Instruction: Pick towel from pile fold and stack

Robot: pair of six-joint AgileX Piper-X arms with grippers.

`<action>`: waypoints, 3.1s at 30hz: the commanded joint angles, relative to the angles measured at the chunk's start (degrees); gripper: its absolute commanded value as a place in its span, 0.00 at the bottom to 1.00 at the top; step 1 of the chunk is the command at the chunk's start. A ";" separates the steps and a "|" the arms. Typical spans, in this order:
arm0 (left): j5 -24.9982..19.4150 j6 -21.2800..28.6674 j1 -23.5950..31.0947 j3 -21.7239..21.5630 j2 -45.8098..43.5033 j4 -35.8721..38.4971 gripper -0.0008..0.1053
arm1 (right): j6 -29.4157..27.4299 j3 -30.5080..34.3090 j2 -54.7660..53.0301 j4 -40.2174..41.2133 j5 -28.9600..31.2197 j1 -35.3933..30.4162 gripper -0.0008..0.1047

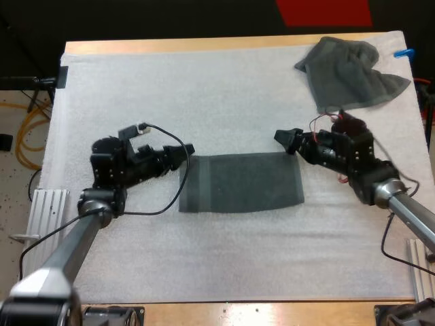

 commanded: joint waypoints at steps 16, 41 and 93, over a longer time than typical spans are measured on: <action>-14.39 25.65 0.04 -13.47 -29.18 45.89 0.67 | -18.86 -9.33 -16.90 33.06 9.84 -0.33 0.68; -14.05 25.25 -1.13 -17.87 -45.63 73.75 0.67 | -18.96 -9.45 -19.76 47.94 10.78 -3.36 0.68; -12.70 24.98 -5.77 -17.87 -41.65 73.86 0.67 | -13.67 -9.59 20.81 27.94 -28.19 -6.86 0.68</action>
